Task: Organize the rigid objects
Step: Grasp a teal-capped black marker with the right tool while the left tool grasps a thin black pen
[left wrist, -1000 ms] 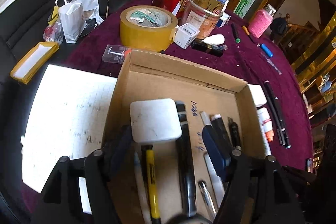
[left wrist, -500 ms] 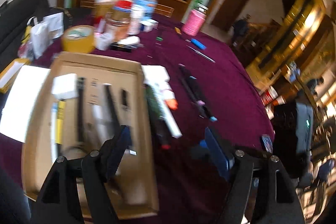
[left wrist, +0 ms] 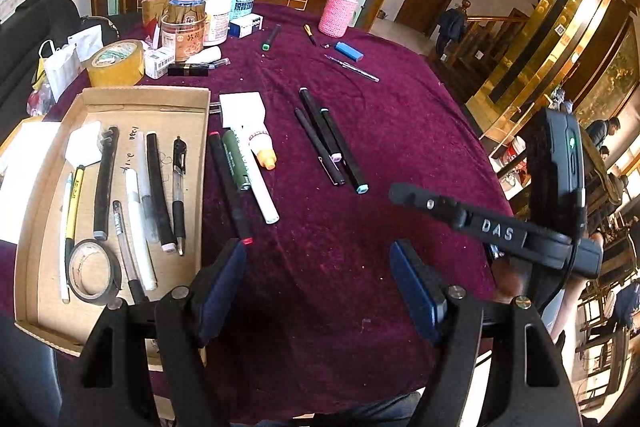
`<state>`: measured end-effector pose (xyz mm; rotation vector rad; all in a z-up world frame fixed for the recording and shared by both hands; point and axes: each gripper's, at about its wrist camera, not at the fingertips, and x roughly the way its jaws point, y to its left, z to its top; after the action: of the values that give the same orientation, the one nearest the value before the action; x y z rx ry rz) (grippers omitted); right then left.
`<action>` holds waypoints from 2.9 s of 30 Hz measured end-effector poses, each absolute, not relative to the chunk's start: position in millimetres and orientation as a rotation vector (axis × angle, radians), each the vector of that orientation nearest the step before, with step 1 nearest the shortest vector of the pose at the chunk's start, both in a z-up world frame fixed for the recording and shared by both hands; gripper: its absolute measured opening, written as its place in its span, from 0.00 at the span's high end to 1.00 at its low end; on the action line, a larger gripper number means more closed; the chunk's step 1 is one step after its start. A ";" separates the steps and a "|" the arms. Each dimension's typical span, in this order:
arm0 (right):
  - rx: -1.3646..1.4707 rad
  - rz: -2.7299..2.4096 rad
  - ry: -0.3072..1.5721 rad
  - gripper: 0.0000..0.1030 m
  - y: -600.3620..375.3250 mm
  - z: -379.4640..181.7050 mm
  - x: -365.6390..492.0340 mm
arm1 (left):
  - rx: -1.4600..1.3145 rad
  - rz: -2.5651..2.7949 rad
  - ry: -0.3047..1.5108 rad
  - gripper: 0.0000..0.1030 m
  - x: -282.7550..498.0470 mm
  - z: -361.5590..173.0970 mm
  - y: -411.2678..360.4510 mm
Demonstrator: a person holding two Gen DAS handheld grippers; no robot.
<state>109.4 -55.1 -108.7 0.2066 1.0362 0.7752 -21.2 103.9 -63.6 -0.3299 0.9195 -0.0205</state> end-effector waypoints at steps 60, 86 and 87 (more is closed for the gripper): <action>0.268 0.589 1.222 0.85 -71.4 -182.6 222.8 | -0.182 0.021 1.243 0.86 120.8 -165.9 74.1; 0.195 0.577 1.185 0.83 -62.1 -179.9 219.7 | -0.184 0.053 1.181 0.92 145.4 -166.3 82.3; 0.179 0.571 1.177 0.82 -60.0 -179.2 218.9 | -0.211 0.040 1.182 0.92 140.9 -164.8 84.3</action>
<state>218.9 -60.0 -179.2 0.1787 1.1765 0.5712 140.9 84.3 -164.8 -0.2114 1.1820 0.0399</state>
